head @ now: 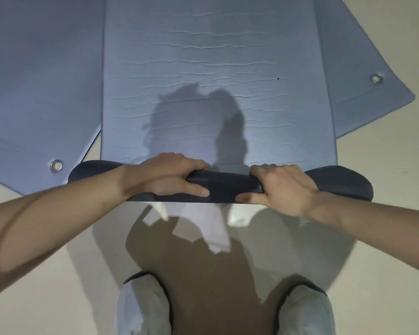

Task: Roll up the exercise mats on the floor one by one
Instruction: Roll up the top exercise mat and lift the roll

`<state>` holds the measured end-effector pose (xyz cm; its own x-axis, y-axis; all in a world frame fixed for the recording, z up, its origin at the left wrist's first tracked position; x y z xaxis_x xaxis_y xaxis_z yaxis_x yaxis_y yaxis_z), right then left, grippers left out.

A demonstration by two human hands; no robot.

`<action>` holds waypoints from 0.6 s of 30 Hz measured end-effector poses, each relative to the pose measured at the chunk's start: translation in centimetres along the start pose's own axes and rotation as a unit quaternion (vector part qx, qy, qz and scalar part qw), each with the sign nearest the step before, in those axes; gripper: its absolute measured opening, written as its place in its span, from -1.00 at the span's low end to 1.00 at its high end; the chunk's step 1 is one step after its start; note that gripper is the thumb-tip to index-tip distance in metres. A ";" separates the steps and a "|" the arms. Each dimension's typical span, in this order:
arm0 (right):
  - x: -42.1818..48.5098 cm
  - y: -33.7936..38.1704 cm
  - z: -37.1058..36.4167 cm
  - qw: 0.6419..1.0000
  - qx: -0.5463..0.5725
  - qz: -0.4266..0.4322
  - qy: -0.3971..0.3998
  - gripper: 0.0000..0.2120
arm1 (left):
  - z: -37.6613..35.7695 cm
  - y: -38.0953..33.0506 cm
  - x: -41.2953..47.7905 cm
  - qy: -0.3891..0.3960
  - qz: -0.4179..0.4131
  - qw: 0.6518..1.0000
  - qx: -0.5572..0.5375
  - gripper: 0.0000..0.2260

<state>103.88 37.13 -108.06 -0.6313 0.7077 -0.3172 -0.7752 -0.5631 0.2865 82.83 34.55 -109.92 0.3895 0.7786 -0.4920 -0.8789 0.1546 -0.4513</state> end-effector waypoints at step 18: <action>8.2 -3.2 1.2 0.998 -0.030 -0.033 -0.045 -0.35 | -2.3 -0.7 -1.4 -0.291 -0.036 0.923 0.249 -0.07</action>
<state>101.19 45.20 -110.48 -0.5754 0.7788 -0.2497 -0.8172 -0.5359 0.2120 83.58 31.95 -110.67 0.3659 0.9276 0.0748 -0.9303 0.3668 0.0021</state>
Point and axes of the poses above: each hand's wrist, its own x-axis towards the middle knuckle, its own z-axis out of the back of the hand, y = z × x, the point moved 7 cm from there along x, towards the middle knuckle, and after that the axes turned 11 degrees about -y, right-handed, at the moved point
